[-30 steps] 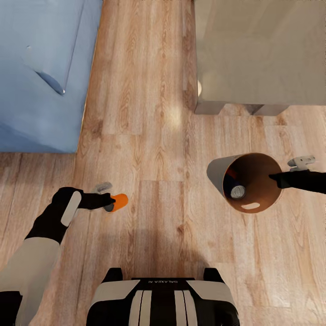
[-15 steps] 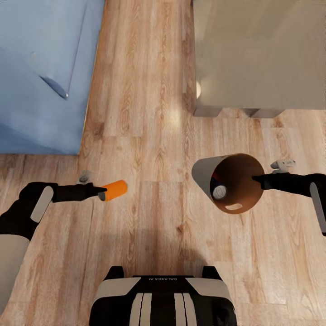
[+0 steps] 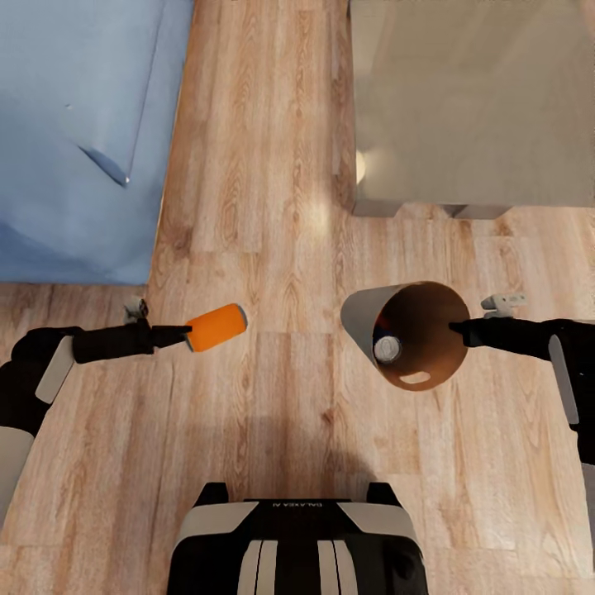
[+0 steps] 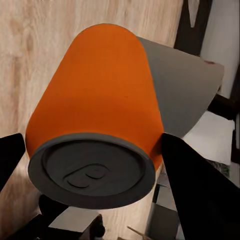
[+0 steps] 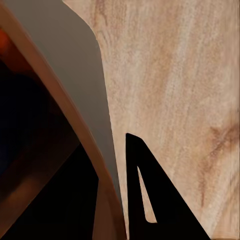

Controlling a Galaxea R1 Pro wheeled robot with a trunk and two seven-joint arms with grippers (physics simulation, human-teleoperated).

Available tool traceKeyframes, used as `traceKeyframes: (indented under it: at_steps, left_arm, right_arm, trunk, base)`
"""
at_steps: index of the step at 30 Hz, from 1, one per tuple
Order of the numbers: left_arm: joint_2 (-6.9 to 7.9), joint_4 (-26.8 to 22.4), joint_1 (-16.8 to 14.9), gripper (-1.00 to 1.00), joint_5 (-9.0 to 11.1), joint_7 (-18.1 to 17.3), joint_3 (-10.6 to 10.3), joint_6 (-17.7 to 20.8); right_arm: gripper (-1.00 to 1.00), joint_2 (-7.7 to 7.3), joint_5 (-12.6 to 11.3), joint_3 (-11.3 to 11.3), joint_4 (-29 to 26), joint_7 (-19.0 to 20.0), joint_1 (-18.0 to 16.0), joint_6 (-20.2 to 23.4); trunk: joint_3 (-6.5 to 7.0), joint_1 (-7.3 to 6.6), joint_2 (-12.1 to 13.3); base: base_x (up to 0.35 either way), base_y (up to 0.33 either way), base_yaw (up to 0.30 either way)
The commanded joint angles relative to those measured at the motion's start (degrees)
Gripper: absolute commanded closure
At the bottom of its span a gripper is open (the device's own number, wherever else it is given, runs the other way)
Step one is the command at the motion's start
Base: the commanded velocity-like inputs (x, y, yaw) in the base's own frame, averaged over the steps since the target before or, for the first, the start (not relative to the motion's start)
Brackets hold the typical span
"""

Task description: Put the three can of soda from the living room inside the tash can in the kitchen.

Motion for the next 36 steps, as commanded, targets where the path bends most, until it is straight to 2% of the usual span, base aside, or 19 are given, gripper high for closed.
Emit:
traceKeyframes:
  at_steps: [1, 3, 4, 6, 9, 11, 12, 15, 16, 19, 21, 23, 26, 31, 35, 36]
  left_arm:
    - [-0.12, -0.31, -0.01, 1.0, -0.06, -0.84, 0.02, 0.0]
    - [-0.62, -1.37, -0.09, 1.0, -0.01, -2.55, 0.03, 0.0]
    - [-1.35, -2.65, -0.27, 1.0, -0.01, -3.78, 0.01, 0.0]
    - [-2.22, -4.38, -0.41, 1.0, -0.03, -4.65, -0.02, 0.0]
    - [-4.16, -10.21, -0.58, 1.0, -0.08, -5.87, -0.08, 0.0]
    - [-4.42, -11.47, -0.61, 1.0, -0.09, -6.02, -0.09, 0.0]
    - [-4.69, -12.57, -0.63, 1.0, -0.09, -6.22, -0.1, 0.0]
    - [-5.66, -13.71, -0.68, 1.0, -0.05, -7.25, -0.14, 0.0]
    - [-7.15, -15.01, -0.71, 1.0, -0.07, -8.18, -0.54, 0.0]
    - [-8.79, -16.96, -0.72, 1.0, -0.17, -8.76, -2.54, 0.0]
    - [-9.45, -18.76, -0.65, 1.0, -0.4, -8.75, -7.04, 0.0]
    - [-9.67, -19.42, -0.6, 1.0, -0.5, -8.68, -9.91, 0.0]
    - [-9.87, -19.98, -0.57, 1.0, -0.52, -8.55, -12.32, 0.0]
    - [-10.18, -21.57, -0.56, 1.0, -2.41, -7.02, -14.46, 0.0]
    - [-10.6, -21.89, -0.61, 1.0, -3.07, -6.53, -14.99, 0.0]
    - [-11.21, -21.93, -0.62, 1.0, -3.25, -6.25, -15.15, 0.0]
  right_arm:
    - [1.0, 0.09, -2.44, 0.2, 0.15, 0.21, -0.01, 0.68]
    - [1.0, 0.67, -2.38, 0.89, 0.73, 0.06, 0.01, 0.68]
    - [1.0, 1.92, -2.29, 2.13, 1.48, -0.45, -0.03, 0.68]
    - [1.0, 3.48, -1.91, 3.67, 2.54, -1.89, -0.08, 0.68]
    - [1.0, 7.96, -0.56, 7.1, 7.89, -8.44, -0.46, 0.68]
    - [1.0, 9.29, -0.32, 7.9, 9.5, -9.79, -0.69, 0.68]
    - [1.0, 10.59, -0.09, 8.94, 11.77, -10.99, -1.3, 0.68]
    - [1.0, 11.45, 0.05, 9.97, 14.72, -11.84, -2.48, 0.68]
    - [1.0, 11.87, 0.09, 10.4, 16.65, -12.4, -3.35, 0.68]
    - [1.0, 12.52, 0.12, 10.8, 18.78, -13.78, -4.62, 0.68]
    - [1.0, 13.26, 0.14, 11.03, 20.13, -15.32, -5.72, 0.68]
    - [1.0, 13.93, 0.14, 11.15, 20.6, -15.93, -6.48, 0.68]
    - [1.0, 15.04, 0.14, 12.73, 21.1, -16.36, -7.79, 0.68]
    - [1.0, 15.93, 0.14, 14.99, 21.45, -16.58, -9.55, 0.68]
    - [1.0, 17.04, 0.2, 15.34, 21.95, -16.63, -10.08, 0.68]
    - [1.0, 17.61, 0.21, 15.46, 22.12, -16.76, -10.3, 0.68]
  trunk:
    - [0.19, -0.23, 0.41]
    - [0.55, -0.67, 1.22]
    - [0.73, -0.89, 1.62]
    - [1.09, -1.33, 2.42]
    - [1.62, -1.99, 3.62]
    - [1.98, -2.42, 4.43]
    - [2.16, -2.64, 4.83]
    - [2.7, -3.3, 6.03]
    - [2.88, -3.52, 6.43]
    - [3.42, -4.18, 7.63]
    - [3.78, -4.62, 8.44]
    - [4.14, -5.06, 9.24]
    - [4.68, -5.72, 10.44]
    - [5.57, -6.82, 12.45]
    - [6.29, -7.7, 14.05]
    - [6.47, -7.92, 14.45]
  base:
    - [0.0, 0.0, 0.0]
    - [0.0, 0.0, 0.0]
    - [0.0, 0.0, 0.0]
    - [0.0, 0.0, 0.0]
    - [0.0, 0.0, 0.0]
    - [0.0, 0.0, 0.0]
    - [0.0, 0.0, 0.0]
    - [0.0, 0.0, 0.0]
    - [0.0, 0.0, 0.0]
    - [0.0, 0.0, 0.0]
    - [0.0, 0.0, 0.0]
    - [0.0, 0.0, 0.0]
    - [0.0, 0.0, 0.0]
    - [0.0, 0.0, 0.0]
    - [0.0, 0.0, 0.0]
    - [0.0, 0.0, 0.0]
